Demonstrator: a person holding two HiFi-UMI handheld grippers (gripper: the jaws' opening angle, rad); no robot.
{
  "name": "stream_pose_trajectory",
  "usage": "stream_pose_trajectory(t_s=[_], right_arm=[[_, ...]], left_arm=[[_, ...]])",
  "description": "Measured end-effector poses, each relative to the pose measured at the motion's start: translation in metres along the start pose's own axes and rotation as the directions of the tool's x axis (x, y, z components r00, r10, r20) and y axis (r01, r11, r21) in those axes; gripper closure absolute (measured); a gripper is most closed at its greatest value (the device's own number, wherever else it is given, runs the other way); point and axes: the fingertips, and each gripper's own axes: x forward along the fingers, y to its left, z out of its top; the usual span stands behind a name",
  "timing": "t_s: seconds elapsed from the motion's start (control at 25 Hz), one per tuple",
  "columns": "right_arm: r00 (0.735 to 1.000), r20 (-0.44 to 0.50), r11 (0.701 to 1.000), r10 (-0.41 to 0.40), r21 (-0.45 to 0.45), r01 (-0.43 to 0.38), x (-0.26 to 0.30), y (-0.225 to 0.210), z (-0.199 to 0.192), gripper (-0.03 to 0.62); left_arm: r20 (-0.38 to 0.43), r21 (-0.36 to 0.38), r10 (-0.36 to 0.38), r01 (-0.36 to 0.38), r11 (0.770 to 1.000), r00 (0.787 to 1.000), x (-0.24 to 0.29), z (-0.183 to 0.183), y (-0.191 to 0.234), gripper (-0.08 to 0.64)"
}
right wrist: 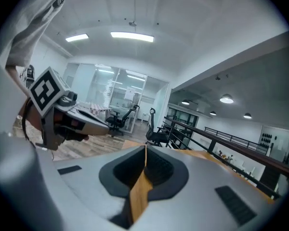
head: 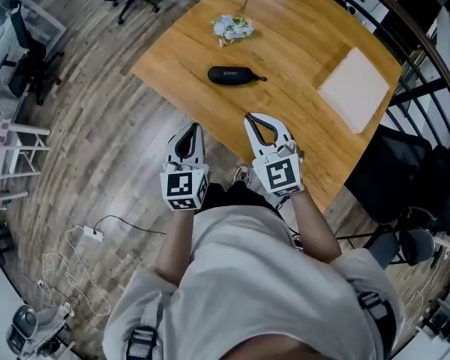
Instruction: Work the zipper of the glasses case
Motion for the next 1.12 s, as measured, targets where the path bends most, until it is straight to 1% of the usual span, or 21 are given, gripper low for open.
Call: stream_pose_trajectory(t_s=[0.12,0.28,0.36,0.4,0.48,0.56,0.64,0.72,0.8,0.84,0.88,0.92,1.04,1.12], right_arm=[[0.998,-0.048,1.000,0.027,0.017,-0.026,0.029,-0.013,-0.017,0.565],[0.993,-0.109,0.997,0.055,-0.041,-0.059,0.070,-0.017,-0.036,0.565],[0.988,-0.140,0.996,0.064,-0.051,-0.072,0.090,-0.020,-0.048,0.565],[0.985,-0.161,0.995,0.065,-0.066,-0.076,0.100,-0.022,-0.054,0.565],[0.974,-0.220,0.986,0.054,-0.145,-0.087,0.118,-0.024,-0.068,0.565],[0.959,-0.280,0.965,0.044,-0.236,-0.113,0.132,-0.023,-0.080,0.565],[0.941,-0.336,0.947,0.048,-0.284,-0.149,0.142,-0.023,-0.093,0.565],[0.914,-0.403,0.927,0.046,-0.325,-0.190,0.155,-0.025,-0.112,0.565],[0.886,-0.463,0.900,0.030,-0.374,-0.226,0.171,-0.027,-0.132,0.559],[0.871,-0.490,0.886,0.026,-0.392,-0.246,0.178,-0.027,-0.140,0.525],[0.856,-0.517,0.873,0.024,-0.406,-0.270,0.182,-0.026,-0.149,0.428],[0.840,-0.543,0.858,0.023,-0.420,-0.295,0.184,-0.024,-0.157,0.389],[0.805,-0.593,0.804,0.016,-0.471,-0.364,0.192,-0.021,-0.179,0.335],[0.791,-0.611,0.769,0.001,-0.506,-0.392,0.201,-0.021,-0.192,0.318]], left_arm=[[-0.029,-0.008,0.009,-0.009,1.000,1.000,0.025,-0.007,0.013,0.537],[-0.071,-0.015,0.021,-0.022,1.000,0.997,0.056,-0.023,0.037,0.537],[-0.095,-0.027,0.017,-0.019,0.999,0.995,0.074,-0.034,0.047,0.537],[-0.109,-0.034,0.011,-0.015,0.999,0.994,0.083,-0.039,0.051,0.537],[-0.143,-0.045,-0.006,0.000,0.999,0.990,0.100,-0.050,0.059,0.537],[-0.177,-0.053,-0.027,0.018,0.998,0.984,0.112,-0.061,0.067,0.537],[-0.214,-0.068,-0.048,0.034,0.997,0.976,0.122,-0.073,0.072,0.537],[-0.246,-0.082,-0.069,0.050,0.995,0.967,0.138,-0.085,0.078,0.537],[-0.272,-0.075,-0.086,0.068,0.995,0.958,0.155,-0.097,0.085,0.537],[-0.285,-0.073,-0.094,0.077,0.994,0.954,0.162,-0.102,0.088,0.537],[-0.297,-0.077,-0.102,0.083,0.994,0.949,0.166,-0.108,0.089,0.537],[-0.310,-0.088,-0.110,0.087,0.992,0.944,0.169,-0.113,0.089,0.537],[-0.338,-0.121,-0.125,0.088,0.989,0.933,0.177,-0.125,0.093,0.537],[-0.349,-0.132,-0.130,0.089,0.987,0.928,0.186,-0.131,0.098,0.537]])
